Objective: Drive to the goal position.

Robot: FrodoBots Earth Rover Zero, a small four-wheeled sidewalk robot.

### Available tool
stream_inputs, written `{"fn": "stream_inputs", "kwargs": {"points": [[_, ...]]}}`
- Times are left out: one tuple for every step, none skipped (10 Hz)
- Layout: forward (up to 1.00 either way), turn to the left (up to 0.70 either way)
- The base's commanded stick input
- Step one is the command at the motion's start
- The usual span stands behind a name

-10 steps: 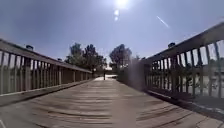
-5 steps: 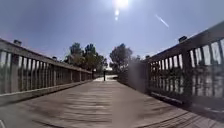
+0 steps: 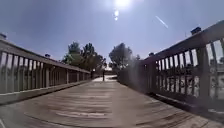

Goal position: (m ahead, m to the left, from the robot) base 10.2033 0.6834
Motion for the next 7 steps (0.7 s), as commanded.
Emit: {"fn": "stream_inputs", "kwargs": {"points": [[0.70,0.00],[0.70,0.00],[0.70,0.00],[0.70,0.00],[0.70,0.00],[0.70,0.00],[0.70,0.00]]}}
